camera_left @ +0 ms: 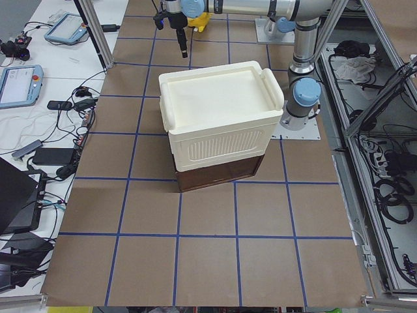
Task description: Pull drawer sideways
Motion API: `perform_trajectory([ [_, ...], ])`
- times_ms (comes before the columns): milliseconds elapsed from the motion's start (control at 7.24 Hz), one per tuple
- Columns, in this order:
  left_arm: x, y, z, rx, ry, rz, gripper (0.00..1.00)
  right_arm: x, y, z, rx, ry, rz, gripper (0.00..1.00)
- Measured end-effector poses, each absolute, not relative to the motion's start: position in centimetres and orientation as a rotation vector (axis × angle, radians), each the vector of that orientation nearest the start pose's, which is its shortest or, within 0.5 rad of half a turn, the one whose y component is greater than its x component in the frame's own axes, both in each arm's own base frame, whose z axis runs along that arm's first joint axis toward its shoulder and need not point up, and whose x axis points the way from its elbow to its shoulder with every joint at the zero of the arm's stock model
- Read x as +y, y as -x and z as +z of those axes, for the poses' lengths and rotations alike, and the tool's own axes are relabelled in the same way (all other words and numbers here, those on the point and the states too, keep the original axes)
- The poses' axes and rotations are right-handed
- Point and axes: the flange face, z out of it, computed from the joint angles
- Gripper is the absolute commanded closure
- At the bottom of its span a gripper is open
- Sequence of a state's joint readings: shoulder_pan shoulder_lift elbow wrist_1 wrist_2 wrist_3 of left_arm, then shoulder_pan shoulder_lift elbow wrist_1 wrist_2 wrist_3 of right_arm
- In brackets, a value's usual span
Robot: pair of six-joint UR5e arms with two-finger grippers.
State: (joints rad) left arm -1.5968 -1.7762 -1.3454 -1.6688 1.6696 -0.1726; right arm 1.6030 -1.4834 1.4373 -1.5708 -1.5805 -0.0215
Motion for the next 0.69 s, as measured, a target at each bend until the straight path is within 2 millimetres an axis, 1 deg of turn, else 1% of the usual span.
perform_trajectory([
  [138, -56.1, 12.7, 49.2, 3.062, 0.127, 0.051, 0.0, -52.9, -14.9, 50.9, 3.149, 0.084, -0.073, 0.0],
  [276, -55.3, 12.2, 49.9, 3.074, 0.067, 0.006, 0.0, -52.9, -14.9, 50.9, 3.15, 0.084, -0.073, 0.0],
  [691, -51.9, 12.0, 50.3, 3.084, -0.058, -0.097, 0.0, -52.9, -14.9, 50.9, 3.149, 0.084, -0.073, 0.0],
])
